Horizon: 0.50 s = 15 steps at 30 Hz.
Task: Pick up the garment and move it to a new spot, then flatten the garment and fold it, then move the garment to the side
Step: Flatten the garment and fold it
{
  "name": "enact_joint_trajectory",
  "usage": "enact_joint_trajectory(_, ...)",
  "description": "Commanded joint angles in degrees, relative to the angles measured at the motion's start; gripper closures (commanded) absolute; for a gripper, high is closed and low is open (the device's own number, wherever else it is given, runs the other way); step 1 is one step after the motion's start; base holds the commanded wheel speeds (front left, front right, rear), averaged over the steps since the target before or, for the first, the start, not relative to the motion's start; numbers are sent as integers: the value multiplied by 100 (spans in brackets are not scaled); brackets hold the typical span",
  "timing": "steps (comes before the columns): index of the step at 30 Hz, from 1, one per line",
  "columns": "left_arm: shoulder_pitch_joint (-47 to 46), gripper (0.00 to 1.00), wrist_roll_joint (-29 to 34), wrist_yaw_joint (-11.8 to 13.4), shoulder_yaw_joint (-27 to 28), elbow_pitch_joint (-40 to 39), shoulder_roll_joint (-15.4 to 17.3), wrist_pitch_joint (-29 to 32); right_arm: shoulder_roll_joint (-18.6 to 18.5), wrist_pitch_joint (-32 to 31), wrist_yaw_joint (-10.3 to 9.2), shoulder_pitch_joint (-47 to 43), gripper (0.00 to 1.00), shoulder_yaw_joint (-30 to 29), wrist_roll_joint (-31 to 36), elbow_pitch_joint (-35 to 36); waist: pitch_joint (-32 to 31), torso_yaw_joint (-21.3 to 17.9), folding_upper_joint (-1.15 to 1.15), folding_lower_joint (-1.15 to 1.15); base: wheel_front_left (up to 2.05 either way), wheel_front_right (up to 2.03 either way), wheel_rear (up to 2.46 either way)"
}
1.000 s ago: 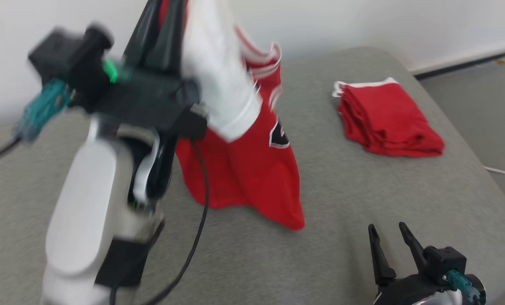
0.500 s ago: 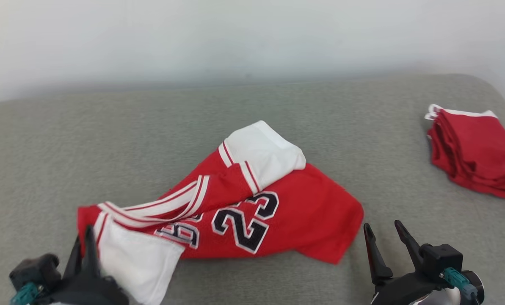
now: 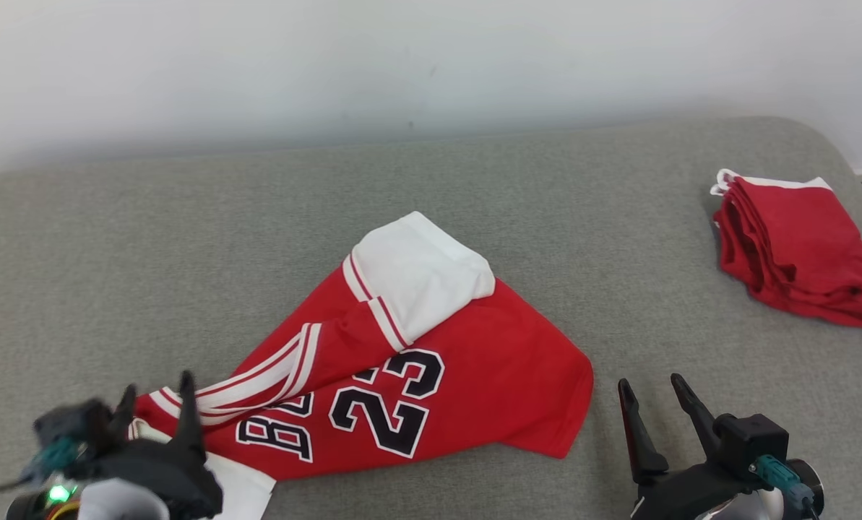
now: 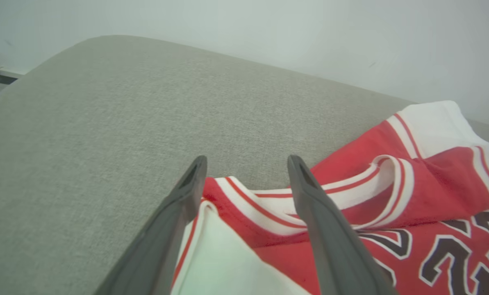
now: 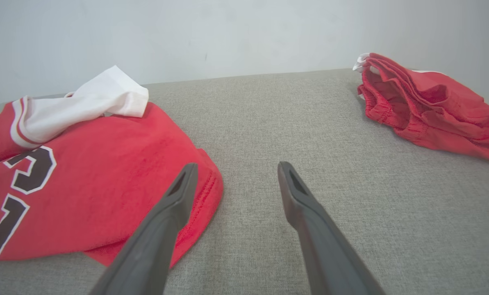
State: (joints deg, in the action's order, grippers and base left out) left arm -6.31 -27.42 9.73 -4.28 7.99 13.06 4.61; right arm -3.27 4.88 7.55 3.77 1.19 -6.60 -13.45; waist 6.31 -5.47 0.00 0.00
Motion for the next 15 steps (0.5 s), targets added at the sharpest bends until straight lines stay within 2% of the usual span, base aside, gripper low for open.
enact_joint_trajectory(1, -343, 0, 70, -183, -235, 68, 84, 304, 0, 28, -14, 89, 0, 34, -39, 12, 94, -186, 0, 0, 0, 0, 0)
enact_joint_trajectory(3, -671, 0, 81, -328, -454, 218, 82, 638, 0, 52, -14, 104, 0, 71, -51, -11, 145, -302, 0, 0, 0, 0, 0)
enact_joint_trajectory(6, -970, 0, 96, -406, -647, 448, 76, 1002, 7, 77, -14, 144, 0, 85, -70, -50, 202, -423, 0, 0, 0, 0, 0)
enact_joint_trajectory(10, -1361, 0, 33, -291, -822, 842, -5, 1708, 14, 124, -14, 192, 0, 91, -89, -113, 264, -674, 0, 0, 0, 0, 0)
enact_joint_trajectory(12, -1443, 0, -52, -220, -815, 900, -57, 1930, 17, 146, -14, 176, 0, 60, -94, -133, 281, -781, 0, 0, 0, 0, 0)
enact_joint_trajectory(15, -1427, 0, -264, -242, -779, 822, -134, 2153, 22, 179, -14, 149, 0, 22, -86, -149, 284, -890, 0, 0, 0, 0, 0)
